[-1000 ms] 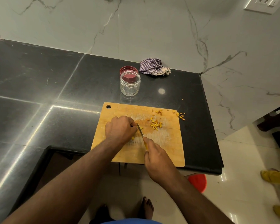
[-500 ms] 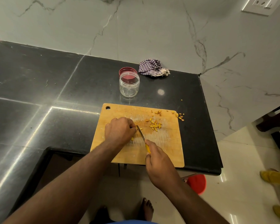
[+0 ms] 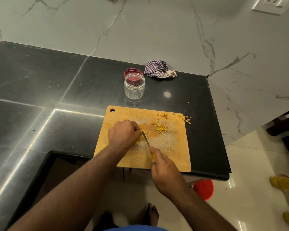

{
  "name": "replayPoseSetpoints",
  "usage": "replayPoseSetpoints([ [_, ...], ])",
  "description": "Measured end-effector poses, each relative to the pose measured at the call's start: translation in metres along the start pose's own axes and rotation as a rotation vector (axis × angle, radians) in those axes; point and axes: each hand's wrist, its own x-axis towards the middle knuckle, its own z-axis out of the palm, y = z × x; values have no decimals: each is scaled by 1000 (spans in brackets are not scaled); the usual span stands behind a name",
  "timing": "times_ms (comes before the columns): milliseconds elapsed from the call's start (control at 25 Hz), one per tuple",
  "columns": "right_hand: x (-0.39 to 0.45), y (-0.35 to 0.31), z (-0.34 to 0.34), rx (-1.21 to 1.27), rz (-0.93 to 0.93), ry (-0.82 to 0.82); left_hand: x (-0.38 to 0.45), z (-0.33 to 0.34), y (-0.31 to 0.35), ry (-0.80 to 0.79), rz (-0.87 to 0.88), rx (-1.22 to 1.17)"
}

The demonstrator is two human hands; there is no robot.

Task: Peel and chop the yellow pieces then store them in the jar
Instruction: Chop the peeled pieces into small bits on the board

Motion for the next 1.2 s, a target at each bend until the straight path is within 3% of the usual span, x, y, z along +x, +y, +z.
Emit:
replayPoseSetpoints([
  [240,-11,1,-7,67,24,130,-1,-2,0,-15,25,-12],
  [560,-3,-3,3,50,-17,45,-1,-28,-16,37,3,-186],
  [760,-6,11,-4,48,80,183,-2,-31,-34,36,-44,-245],
  [960,-5,3,2,48,17,92,-3,-32,-34,20,-43,-262],
  [1200,-8,23,-12,42,128,197,-5,-37,-42,-23,-32,-250],
])
